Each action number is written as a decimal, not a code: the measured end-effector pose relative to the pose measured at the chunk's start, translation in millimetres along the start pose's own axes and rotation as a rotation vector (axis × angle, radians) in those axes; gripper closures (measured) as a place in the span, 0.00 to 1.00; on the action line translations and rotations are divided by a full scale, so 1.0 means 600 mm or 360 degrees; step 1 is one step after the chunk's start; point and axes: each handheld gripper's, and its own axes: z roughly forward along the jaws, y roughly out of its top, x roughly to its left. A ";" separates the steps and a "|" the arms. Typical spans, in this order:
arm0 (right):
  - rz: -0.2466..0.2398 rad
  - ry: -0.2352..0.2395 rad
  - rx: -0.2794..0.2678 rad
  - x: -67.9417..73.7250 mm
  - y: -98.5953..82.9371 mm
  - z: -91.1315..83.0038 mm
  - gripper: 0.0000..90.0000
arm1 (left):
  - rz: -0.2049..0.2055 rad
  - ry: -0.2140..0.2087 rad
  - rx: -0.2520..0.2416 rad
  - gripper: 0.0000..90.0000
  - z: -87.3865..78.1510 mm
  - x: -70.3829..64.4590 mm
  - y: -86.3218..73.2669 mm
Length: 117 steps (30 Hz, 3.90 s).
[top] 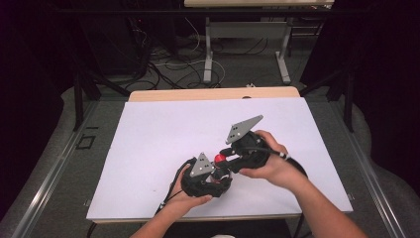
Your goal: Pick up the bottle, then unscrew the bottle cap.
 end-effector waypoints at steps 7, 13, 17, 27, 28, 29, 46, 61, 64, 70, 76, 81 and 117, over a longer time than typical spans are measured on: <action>-0.0379 0.0361 0.0006 -0.041 0.003 0.001 0.67 | 0.0025 -0.0022 -0.0011 0.33 0.000 -0.006 0.002; -0.0226 0.0206 -0.0002 -0.022 0.005 -0.001 0.49 | -0.0008 0.0005 -0.0016 0.33 -0.004 0.001 0.002; 0.0118 -0.0045 -0.0045 0.013 0.004 -0.004 0.49 | -0.0022 0.0025 -0.0015 0.33 -0.006 0.005 0.003; 0.0417 -0.0368 -0.0092 0.046 -0.002 0.015 0.58 | -0.0050 0.0055 -0.0012 0.33 -0.005 0.006 0.002; 0.0417 -0.0368 -0.0092 0.046 -0.002 0.015 0.58 | -0.0057 0.0056 0.0000 0.33 -0.006 0.005 0.002; 0.0434 -0.0363 -0.0098 0.047 -0.001 0.016 0.58 | -0.0057 0.0058 0.0000 0.33 -0.005 0.005 0.002; -0.0113 0.0232 -0.0060 -0.037 -0.007 0.010 0.68 | -0.0029 0.0004 0.0021 0.33 0.000 -0.001 0.001; 0.0325 -0.0434 -0.0155 0.043 -0.007 -0.007 0.57 | -0.0064 0.0068 -0.0005 0.33 -0.006 0.012 0.001; 0.0415 -0.0434 -0.0173 0.047 -0.007 -0.001 0.58 | -0.0062 0.0071 0.0012 0.33 -0.007 0.011 0.001; 0.0452 -0.0435 -0.0157 0.052 -0.003 0.014 0.61 | -0.0055 0.0085 0.0001 0.33 -0.003 0.008 0.001; 0.0290 -0.0335 -0.0105 0.038 0.000 0.018 0.67 | -0.0034 0.0075 0.0004 0.33 -0.004 0.007 0.000; -0.0009 0.0018 -0.0052 -0.009 0.000 0.010 0.68 | -0.0038 0.0054 -0.0001 0.33 -0.003 0.006 -0.001; 0.0027 -0.0012 -0.0093 -0.004 -0.003 0.015 0.68 | -0.0033 0.0039 -0.0015 0.33 -0.005 0.005 0.000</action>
